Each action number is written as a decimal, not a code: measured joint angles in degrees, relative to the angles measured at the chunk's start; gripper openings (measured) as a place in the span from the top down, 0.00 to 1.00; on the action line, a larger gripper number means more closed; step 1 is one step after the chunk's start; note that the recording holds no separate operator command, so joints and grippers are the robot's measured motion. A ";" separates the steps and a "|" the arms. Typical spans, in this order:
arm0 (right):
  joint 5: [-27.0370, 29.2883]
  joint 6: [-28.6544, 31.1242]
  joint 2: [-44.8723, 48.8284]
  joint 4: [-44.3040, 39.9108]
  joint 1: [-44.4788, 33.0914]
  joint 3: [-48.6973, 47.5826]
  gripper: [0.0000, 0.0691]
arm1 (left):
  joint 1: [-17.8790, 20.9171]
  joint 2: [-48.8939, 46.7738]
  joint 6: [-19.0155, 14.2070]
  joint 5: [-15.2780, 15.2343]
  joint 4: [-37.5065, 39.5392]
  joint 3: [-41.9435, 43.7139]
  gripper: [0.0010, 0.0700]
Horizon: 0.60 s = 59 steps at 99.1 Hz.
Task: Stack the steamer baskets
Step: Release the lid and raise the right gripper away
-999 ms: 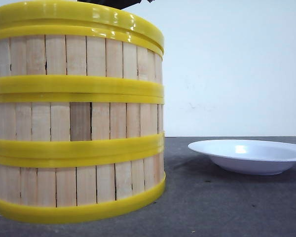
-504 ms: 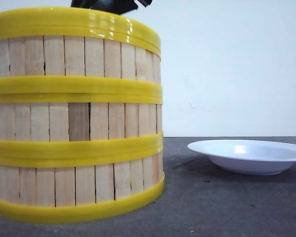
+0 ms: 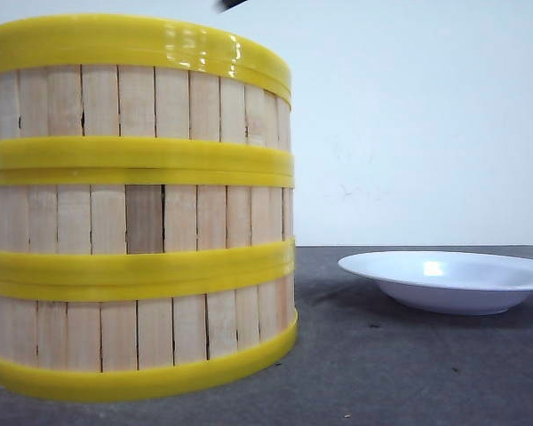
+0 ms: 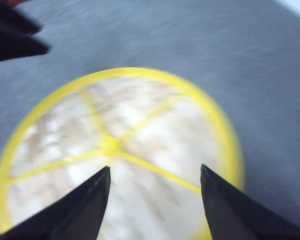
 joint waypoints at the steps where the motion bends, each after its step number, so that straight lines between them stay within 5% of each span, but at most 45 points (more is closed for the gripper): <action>1: 0.24 0.00 -0.39 -0.17 -0.44 -0.07 0.50 | 0.00 0.00 -0.02 0.00 0.00 0.00 0.61; 59: 5.42 1.57 -31.82 -4.24 -29.33 -31.21 0.50 | 0.00 0.00 0.00 0.00 -0.22 0.00 0.61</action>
